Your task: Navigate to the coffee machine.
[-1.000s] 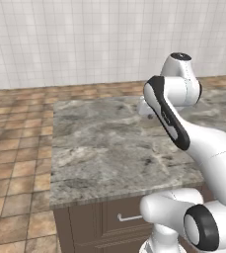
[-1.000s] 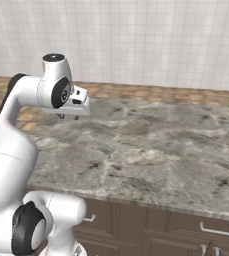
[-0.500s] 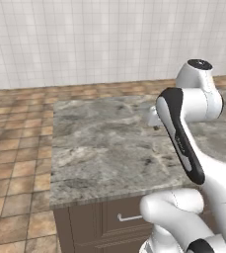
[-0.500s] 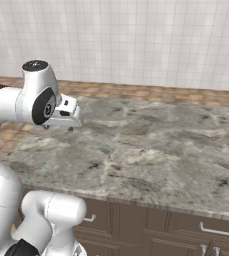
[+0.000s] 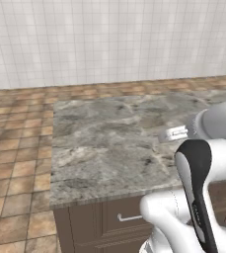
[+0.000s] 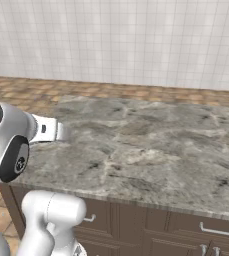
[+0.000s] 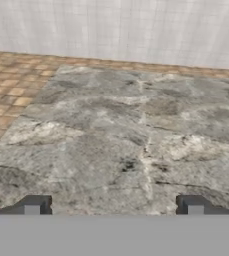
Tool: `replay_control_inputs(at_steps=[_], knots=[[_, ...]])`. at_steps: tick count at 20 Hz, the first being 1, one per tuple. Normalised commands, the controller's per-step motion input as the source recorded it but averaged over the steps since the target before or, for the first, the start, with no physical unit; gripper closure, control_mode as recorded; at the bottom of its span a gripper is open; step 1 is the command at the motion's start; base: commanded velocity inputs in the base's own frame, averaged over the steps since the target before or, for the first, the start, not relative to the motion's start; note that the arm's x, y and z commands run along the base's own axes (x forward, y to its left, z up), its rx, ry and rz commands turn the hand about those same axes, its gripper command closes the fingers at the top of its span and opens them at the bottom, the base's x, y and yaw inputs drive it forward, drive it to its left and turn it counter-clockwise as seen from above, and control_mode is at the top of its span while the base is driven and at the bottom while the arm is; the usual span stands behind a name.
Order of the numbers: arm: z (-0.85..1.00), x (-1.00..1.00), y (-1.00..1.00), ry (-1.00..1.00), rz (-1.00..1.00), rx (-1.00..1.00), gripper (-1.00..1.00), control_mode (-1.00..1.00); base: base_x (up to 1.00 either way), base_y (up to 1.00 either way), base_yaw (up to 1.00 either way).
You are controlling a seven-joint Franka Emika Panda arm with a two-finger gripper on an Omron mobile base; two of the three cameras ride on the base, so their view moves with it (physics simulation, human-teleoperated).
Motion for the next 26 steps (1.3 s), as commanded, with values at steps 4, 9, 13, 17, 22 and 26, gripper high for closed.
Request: replay_control_inputs(at_steps=[4, 9, 13, 17, 22, 26], knots=[[0.0, -0.11, -0.02, -0.1, 0.0, 0.0, -1.0, 1.0, -0.45, -0.33, 0.0], [0.0, 0.0, 0.0, 0.0, 0.0, 0.0, -1.0, 1.0, -0.74, -0.88, -0.14], [0.0, 0.0, 0.0, 0.0, 0.0, 0.0, -1.0, 1.0, -0.37, -0.66, -0.6], [0.0, 0.0, 0.0, 0.0, 0.0, 0.0, -1.0, 1.0, 0.0, -0.09, -0.98], [0.0, 0.0, 0.0, 0.0, 0.0, 0.0, -1.0, 1.0, 0.0, 0.0, -1.0], [0.0, 0.0, 0.0, 0.0, 0.0, 0.0, -1.0, 1.0, 0.0, 0.0, -1.0]])
